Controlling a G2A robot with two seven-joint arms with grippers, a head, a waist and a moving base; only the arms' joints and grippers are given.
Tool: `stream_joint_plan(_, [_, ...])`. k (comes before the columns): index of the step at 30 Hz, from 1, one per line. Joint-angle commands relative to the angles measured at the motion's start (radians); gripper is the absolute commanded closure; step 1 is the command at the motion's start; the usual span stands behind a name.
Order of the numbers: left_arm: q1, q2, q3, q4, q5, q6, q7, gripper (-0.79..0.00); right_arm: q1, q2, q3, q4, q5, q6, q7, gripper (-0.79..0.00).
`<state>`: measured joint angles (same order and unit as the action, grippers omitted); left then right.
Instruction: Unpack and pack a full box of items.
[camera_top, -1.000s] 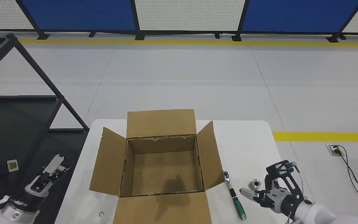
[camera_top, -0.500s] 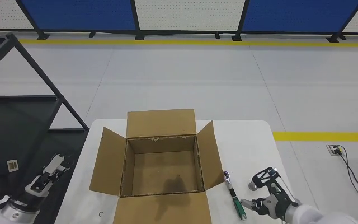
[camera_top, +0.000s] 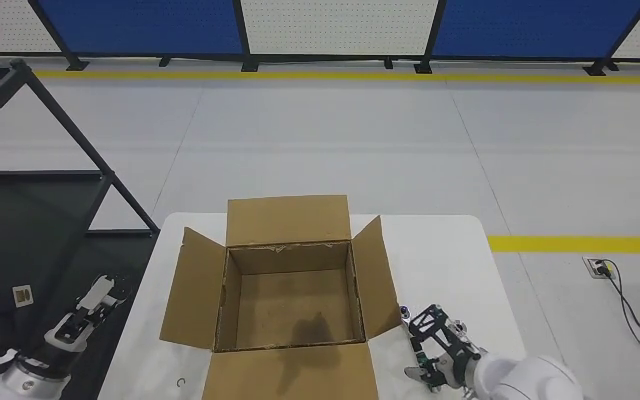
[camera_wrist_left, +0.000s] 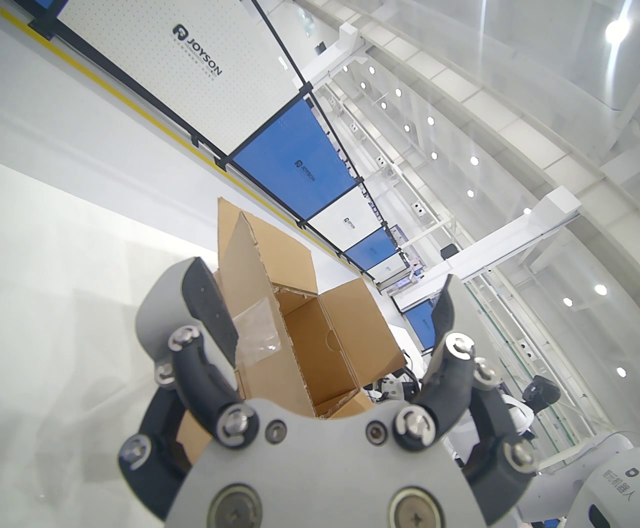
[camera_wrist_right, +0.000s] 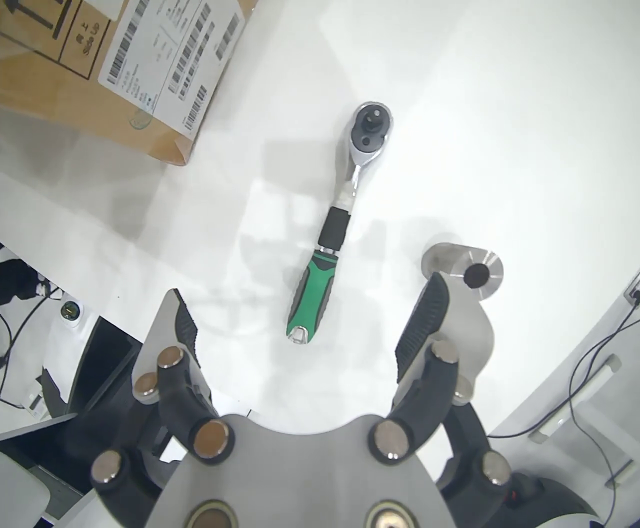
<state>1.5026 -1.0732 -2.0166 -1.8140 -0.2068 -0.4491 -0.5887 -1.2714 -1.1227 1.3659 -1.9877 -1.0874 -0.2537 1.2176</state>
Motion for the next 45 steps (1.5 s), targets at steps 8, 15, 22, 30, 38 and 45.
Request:
stream_joint_plan(8, [0.0, 0.0, 0.0, 0.0, 0.0, 0.0, 0.0, -0.785, 0.044, -0.004, -0.066, 0.031, -0.09, 0.044, 0.016, -0.785])
stream_joint_plan(15, [0.0, 0.0, 0.0, 0.0, 0.0, 0.0, 0.0, -0.785, 0.044, -0.004, -0.066, 0.031, -0.09, 0.044, 0.016, -0.785])
stream_joint_plan(22, [0.0, 0.0, 0.0, 0.0, 0.0, 0.0, 0.0, -0.785, 0.044, -0.004, -0.066, 0.031, -0.09, 0.044, 0.016, -0.785])
stream_joint_plan(30, [0.0, 0.0, 0.0, 0.0, 0.0, 0.0, 0.0, -0.785, 0.044, -0.004, -0.066, 0.031, -0.09, 0.044, 0.016, -0.785])
stream_joint_plan(38, [0.0, 0.0, 0.0, 0.0, 0.0, 0.0, 0.0, -0.785, 0.044, -0.004, -0.066, 0.031, -0.09, 0.044, 0.016, -0.785])
stream_joint_plan(45, [0.0, 0.0, 0.0, 0.0, 0.0, 0.0, 0.0, -0.785, 0.044, -0.004, -0.066, 0.031, -0.09, 0.044, 0.016, -0.785])
